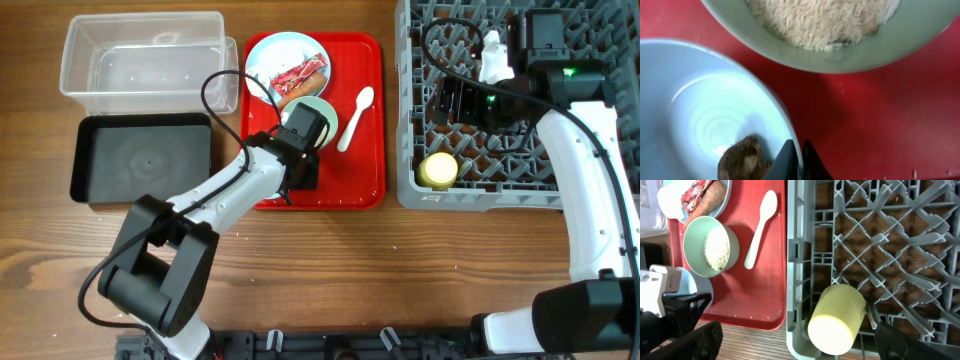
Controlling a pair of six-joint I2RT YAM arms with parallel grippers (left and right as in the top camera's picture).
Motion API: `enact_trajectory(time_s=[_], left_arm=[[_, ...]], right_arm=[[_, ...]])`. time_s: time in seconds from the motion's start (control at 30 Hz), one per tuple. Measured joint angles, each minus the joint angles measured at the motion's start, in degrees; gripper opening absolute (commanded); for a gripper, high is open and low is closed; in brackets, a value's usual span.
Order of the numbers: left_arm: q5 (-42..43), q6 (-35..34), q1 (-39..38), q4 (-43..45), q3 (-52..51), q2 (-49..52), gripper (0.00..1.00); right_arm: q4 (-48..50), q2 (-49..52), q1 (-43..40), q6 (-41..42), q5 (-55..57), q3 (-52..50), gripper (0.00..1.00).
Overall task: Sort waste into correct bins and load items into the dishwasher rack
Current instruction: 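Grasp the small blue bowl with brown scrap using left gripper, then tip the blue bowl over the black tray to dump the scrap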
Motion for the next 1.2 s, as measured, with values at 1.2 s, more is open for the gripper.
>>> enact_trajectory(time_s=[1.2], left_arm=[[92.32,14.60,69.85,-6.88,4.37,6.84,0.04]], right_arm=[[0.48,0.00,0.00,0.00,-0.02,0.00,0.99]])
